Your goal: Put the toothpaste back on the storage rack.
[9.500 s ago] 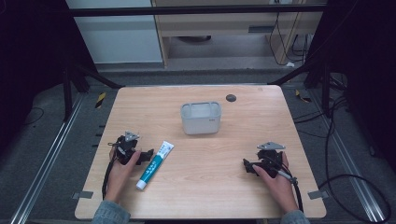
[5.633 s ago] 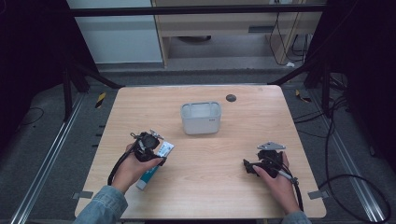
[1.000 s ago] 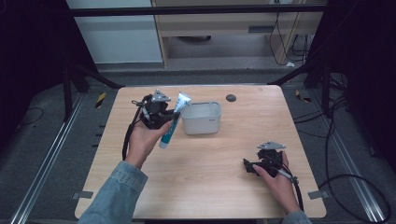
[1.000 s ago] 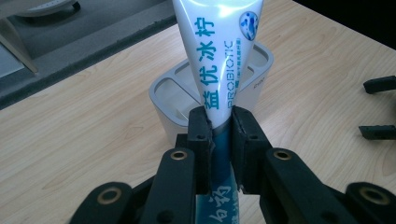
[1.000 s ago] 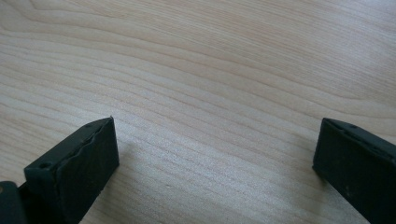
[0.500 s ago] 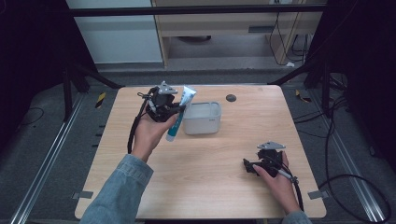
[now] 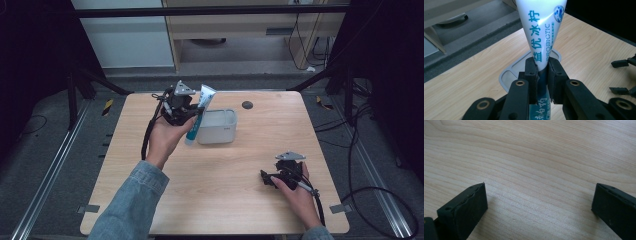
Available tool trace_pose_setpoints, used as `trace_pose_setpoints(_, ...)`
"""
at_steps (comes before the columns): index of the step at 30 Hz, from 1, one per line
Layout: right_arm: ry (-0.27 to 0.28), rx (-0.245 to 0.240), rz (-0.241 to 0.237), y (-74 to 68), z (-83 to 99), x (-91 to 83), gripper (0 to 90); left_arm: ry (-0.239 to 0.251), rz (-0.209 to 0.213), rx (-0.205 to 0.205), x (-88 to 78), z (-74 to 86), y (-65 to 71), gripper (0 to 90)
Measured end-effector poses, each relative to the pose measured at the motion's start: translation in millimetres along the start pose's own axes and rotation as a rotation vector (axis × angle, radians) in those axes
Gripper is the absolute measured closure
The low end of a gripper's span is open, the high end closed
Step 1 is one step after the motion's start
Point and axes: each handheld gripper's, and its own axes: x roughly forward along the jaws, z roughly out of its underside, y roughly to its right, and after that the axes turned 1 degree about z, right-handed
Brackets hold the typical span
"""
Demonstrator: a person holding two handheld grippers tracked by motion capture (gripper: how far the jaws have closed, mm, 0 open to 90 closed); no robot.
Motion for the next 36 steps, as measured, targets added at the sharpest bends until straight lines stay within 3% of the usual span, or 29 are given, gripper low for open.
trace_pose_setpoints(16, -0.001, -0.001, -0.001, 0.1, -0.1, 0.0, 0.4, 0.027, 0.012, -0.021, 8.8, -16.1, -1.9, 79.1)
trace_pose_setpoints(25, -0.002, -0.002, -0.004, 0.3, -0.4, 0.2, 0.4, 0.015, -0.003, 0.010, 18.4, -24.1, -4.8, 79.1)
trace_pose_setpoints(31, -0.002, -0.002, -0.005, 0.3, -0.5, 0.2, 0.4, 0.020, -0.018, -0.001, 24.5, -27.8, -9.8, 79.2)
trace_pose_setpoints(36, -0.002, -0.002, -0.004, 0.3, -0.5, 0.3, 0.4, 0.028, -0.013, 0.011, 28.5, -30.4, -10.1, 79.2)
